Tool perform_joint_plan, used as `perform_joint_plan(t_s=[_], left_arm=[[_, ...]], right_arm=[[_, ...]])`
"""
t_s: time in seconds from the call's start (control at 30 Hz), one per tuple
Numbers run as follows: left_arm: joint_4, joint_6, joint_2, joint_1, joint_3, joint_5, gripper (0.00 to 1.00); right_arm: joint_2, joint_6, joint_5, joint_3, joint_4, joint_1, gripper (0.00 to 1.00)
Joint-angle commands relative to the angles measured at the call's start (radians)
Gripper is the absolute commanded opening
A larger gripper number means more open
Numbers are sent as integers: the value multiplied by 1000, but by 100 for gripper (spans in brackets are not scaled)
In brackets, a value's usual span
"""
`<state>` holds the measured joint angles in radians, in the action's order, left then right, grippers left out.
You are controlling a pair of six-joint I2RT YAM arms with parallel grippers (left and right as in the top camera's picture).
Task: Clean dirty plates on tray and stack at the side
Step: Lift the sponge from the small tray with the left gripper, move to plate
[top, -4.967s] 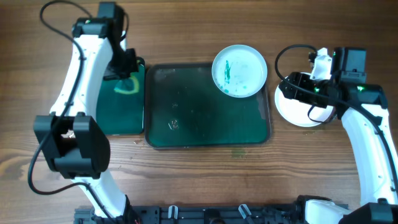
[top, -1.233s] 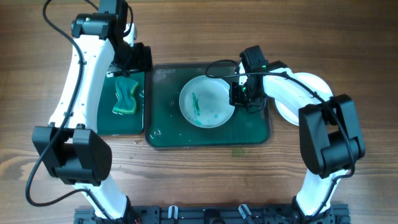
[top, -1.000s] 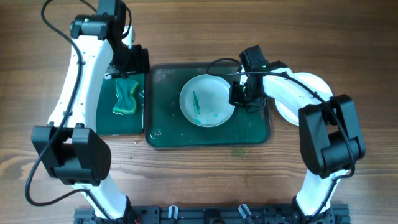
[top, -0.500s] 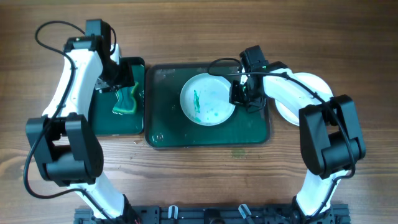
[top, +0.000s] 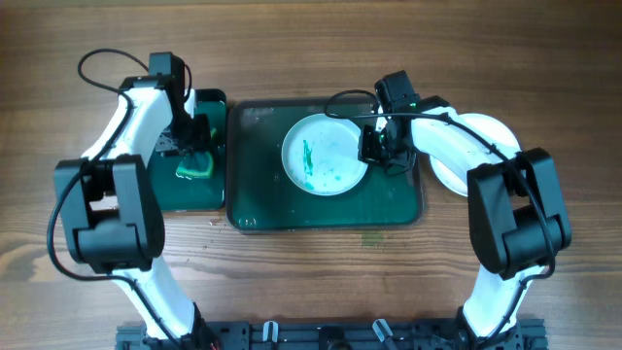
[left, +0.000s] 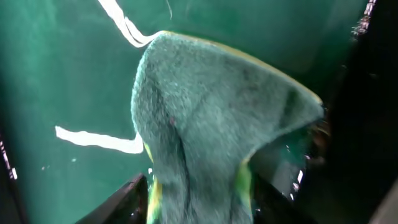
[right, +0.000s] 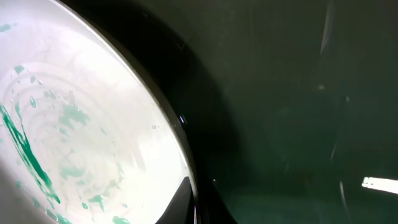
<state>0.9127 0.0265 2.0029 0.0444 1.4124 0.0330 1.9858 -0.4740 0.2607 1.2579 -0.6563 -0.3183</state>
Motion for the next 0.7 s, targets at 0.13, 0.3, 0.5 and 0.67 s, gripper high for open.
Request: perform_joint_plan(t_s=[0.13, 0.3, 0.5, 0.67], left_arm=[[-15, -19, 13, 6, -5, -1, 26], [-16, -20, 13, 3, -6, -75, 26], [-28, -20, 33, 3, -6, -73, 43], [-28, -19, 62, 3, -6, -73, 18]], right_arm=[[21, 3, -107, -30, 7, 5, 4], [21, 3, -107, -30, 8, 5, 4], [21, 4, -107, -30, 8, 5, 4], [21, 3, -107, -30, 7, 5, 4]])
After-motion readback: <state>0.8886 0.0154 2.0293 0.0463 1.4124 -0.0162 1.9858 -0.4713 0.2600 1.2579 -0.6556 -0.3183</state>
